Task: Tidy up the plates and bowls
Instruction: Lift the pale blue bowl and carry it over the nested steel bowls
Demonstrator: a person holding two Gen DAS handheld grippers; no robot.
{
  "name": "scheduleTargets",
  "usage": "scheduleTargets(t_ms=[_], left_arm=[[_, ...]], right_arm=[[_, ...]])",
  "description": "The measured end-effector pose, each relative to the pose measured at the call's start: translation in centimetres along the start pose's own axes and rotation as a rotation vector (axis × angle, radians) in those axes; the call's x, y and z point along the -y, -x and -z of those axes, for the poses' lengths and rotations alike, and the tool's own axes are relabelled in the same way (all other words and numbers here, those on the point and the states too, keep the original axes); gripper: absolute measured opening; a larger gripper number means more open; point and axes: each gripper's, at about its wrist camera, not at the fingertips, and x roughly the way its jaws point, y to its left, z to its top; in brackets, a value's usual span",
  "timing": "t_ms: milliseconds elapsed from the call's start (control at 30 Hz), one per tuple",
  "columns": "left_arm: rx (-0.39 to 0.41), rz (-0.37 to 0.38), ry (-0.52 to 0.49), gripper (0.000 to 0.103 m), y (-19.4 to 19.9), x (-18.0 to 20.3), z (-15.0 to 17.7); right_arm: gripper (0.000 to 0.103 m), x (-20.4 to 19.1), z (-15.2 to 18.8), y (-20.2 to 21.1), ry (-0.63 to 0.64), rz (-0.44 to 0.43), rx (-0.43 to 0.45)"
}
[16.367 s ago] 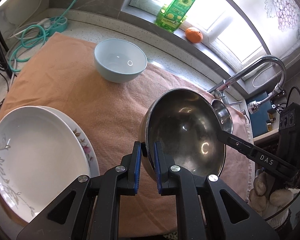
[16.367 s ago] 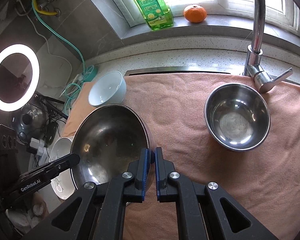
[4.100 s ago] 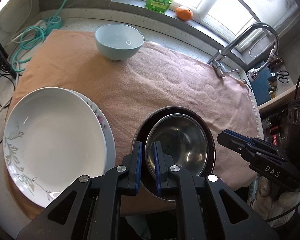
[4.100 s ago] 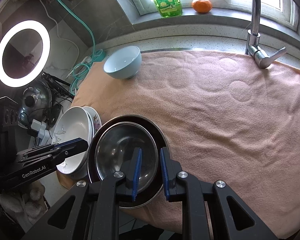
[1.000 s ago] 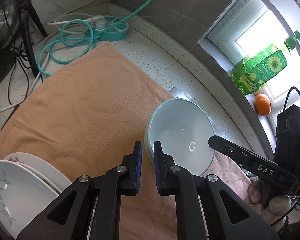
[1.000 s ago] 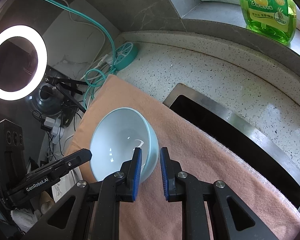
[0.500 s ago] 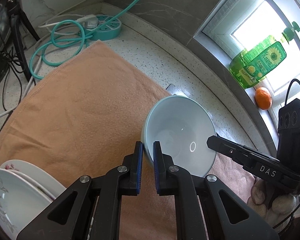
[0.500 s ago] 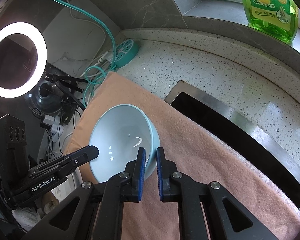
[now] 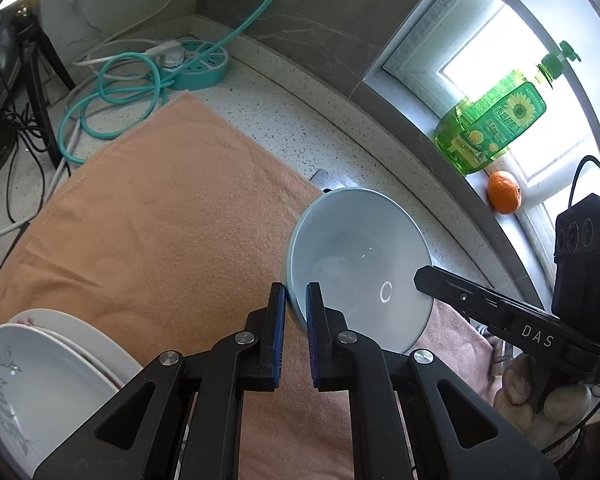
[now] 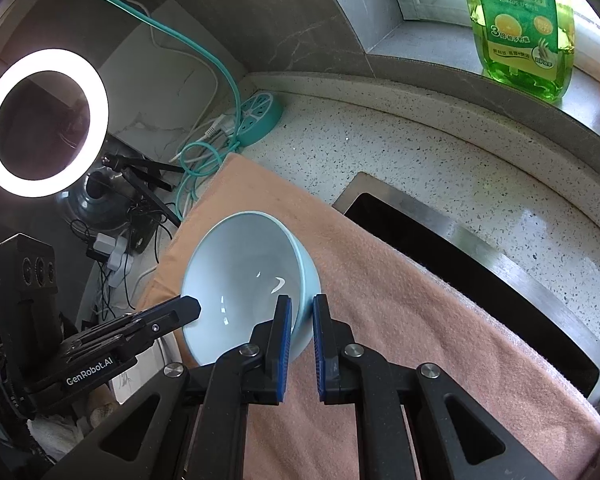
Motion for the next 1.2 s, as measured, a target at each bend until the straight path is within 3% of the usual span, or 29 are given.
scheduleTargets(t_ms=[633, 1200], left_arm=[[0.031, 0.068, -0.08, 0.009, 5.3, 1.9, 1.9], [0.013, 0.146, -0.19, 0.009, 9.4, 1.6, 4.7]], right_arm=[[0.01, -2.7, 3.4, 6.1, -0.01, 0.042, 0.077], [0.01, -6.2, 9.2, 9.8, -0.103, 0.082, 0.164]])
